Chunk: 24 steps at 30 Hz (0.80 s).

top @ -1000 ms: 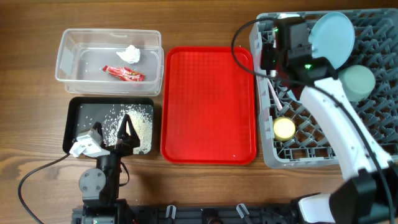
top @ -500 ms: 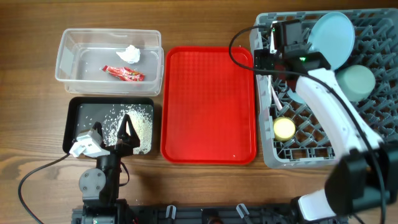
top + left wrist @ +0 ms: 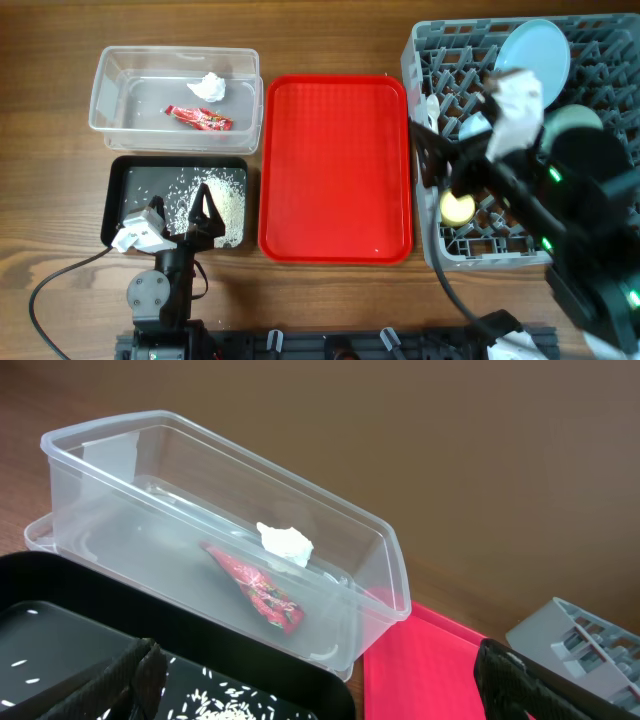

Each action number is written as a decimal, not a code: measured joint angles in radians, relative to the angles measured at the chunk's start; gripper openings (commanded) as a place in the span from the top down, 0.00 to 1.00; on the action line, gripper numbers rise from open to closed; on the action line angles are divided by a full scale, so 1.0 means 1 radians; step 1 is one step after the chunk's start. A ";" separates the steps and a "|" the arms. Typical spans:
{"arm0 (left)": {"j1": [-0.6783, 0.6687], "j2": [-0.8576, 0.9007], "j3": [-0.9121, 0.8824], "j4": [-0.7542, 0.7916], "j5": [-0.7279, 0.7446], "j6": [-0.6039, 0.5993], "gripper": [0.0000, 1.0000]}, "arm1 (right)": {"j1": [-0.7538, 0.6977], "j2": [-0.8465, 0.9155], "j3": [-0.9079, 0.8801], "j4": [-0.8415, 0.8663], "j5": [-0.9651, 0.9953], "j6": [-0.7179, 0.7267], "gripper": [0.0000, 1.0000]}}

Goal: Sort waste into correct bins and load items into the dishwasher rack
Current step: 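Insert the white spoon into the rack and release it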

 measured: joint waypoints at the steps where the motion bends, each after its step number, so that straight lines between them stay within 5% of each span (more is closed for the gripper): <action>1: 0.000 0.000 0.000 0.000 0.000 0.000 0.00 | 0.000 -0.026 0.000 -0.022 -0.009 0.000 0.00; 12: 0.000 0.000 0.000 0.000 0.000 0.000 0.00 | 0.000 -0.136 0.002 -0.314 0.098 -0.004 0.00; 24: 0.000 0.000 0.000 0.000 0.000 0.000 0.00 | -0.113 -0.298 -0.274 0.255 0.220 -0.103 0.00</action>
